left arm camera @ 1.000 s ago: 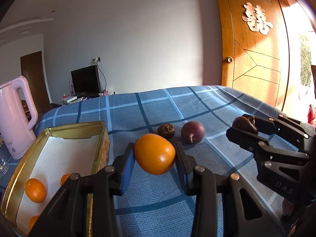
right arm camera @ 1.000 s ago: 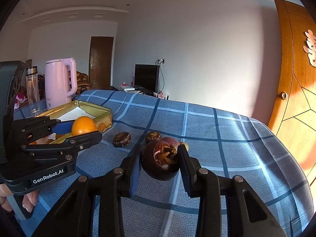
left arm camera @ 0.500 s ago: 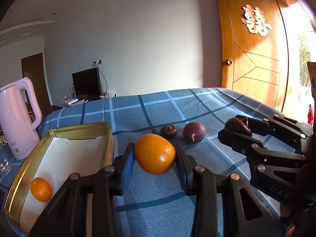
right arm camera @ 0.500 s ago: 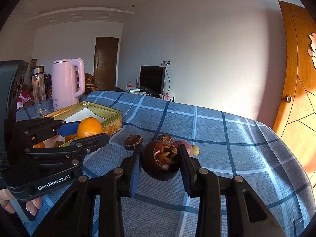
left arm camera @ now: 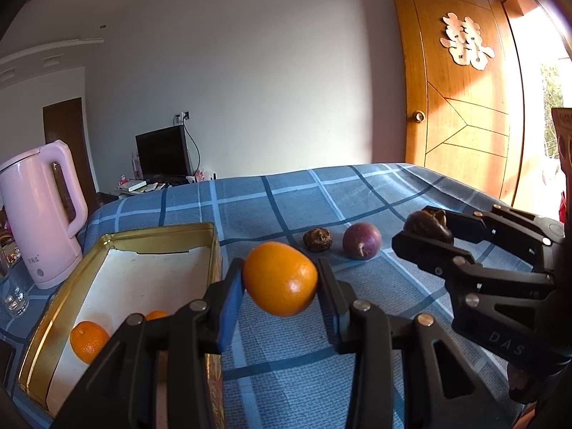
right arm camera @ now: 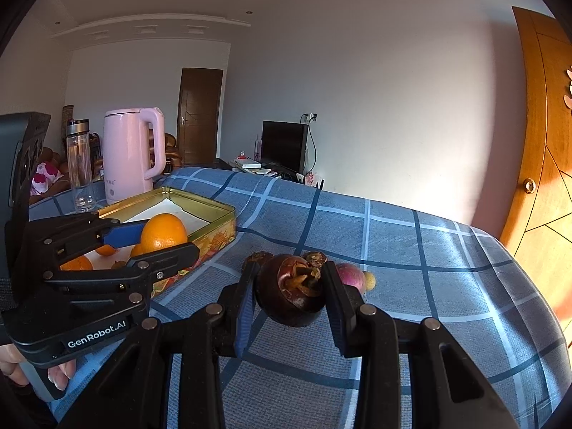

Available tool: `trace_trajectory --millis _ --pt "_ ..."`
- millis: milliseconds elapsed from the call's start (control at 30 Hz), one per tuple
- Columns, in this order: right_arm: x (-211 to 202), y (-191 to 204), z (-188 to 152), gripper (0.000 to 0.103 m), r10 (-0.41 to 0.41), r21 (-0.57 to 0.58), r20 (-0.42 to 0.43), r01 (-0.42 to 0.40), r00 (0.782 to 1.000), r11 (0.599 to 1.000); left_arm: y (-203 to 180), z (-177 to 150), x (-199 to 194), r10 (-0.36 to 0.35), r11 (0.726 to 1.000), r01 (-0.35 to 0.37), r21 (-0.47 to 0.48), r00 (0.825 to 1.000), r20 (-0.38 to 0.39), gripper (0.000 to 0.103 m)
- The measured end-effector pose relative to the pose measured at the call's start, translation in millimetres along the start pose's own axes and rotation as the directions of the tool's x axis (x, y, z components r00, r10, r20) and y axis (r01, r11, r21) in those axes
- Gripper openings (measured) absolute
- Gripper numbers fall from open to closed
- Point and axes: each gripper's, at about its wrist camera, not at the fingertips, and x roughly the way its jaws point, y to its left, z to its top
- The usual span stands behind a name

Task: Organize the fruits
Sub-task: 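Carry the tangerine and mangosteen over the gold tray with both tools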

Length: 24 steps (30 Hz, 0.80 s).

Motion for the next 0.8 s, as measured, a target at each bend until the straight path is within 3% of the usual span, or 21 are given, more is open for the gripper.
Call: trace_trajectory --millis 800 --pt "3.0 34.4 21.6 0.037 0.058 -0.062 0.021 -0.057 0.998 0.996 41.9 1.3 -18.7 0.072 0.997 -0.07 -0.044 0.997 0.03 0.041"
